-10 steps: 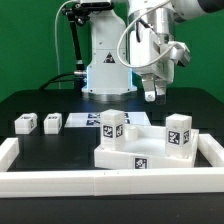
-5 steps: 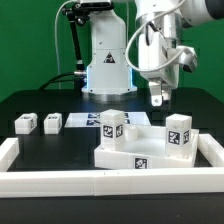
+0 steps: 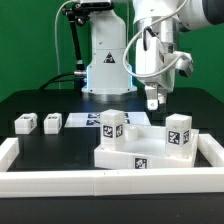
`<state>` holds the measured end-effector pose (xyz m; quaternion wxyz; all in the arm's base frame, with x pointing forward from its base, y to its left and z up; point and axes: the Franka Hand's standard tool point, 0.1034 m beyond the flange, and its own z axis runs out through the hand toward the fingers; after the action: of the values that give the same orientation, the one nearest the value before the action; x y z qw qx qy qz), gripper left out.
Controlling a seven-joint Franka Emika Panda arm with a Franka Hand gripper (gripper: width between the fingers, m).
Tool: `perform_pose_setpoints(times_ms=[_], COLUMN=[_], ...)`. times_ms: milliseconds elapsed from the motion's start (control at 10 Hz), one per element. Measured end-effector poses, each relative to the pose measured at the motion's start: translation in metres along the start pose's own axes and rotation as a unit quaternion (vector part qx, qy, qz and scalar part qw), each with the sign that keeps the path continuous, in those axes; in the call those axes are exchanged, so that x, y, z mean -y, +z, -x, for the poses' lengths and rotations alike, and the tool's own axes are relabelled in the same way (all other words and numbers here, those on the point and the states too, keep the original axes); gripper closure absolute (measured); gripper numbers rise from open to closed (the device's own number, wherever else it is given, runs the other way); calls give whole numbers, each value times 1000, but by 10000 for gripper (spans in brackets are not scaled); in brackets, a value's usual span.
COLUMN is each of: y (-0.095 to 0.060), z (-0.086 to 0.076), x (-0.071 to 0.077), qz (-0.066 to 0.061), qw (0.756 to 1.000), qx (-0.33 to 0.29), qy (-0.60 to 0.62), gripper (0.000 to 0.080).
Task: Assemble square table
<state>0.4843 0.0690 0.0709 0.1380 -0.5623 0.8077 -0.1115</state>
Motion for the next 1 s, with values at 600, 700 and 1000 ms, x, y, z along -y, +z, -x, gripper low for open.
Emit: perform_pose_setpoints(times_ms=[600, 700, 1000], y=[-13, -6, 23], z=[22, 14, -16], x=[18, 13, -9], qz=[-34, -28, -7], qw=[999, 1000, 999], qx=[8, -1, -41], qy=[-5, -13, -35], gripper=[150, 150, 150])
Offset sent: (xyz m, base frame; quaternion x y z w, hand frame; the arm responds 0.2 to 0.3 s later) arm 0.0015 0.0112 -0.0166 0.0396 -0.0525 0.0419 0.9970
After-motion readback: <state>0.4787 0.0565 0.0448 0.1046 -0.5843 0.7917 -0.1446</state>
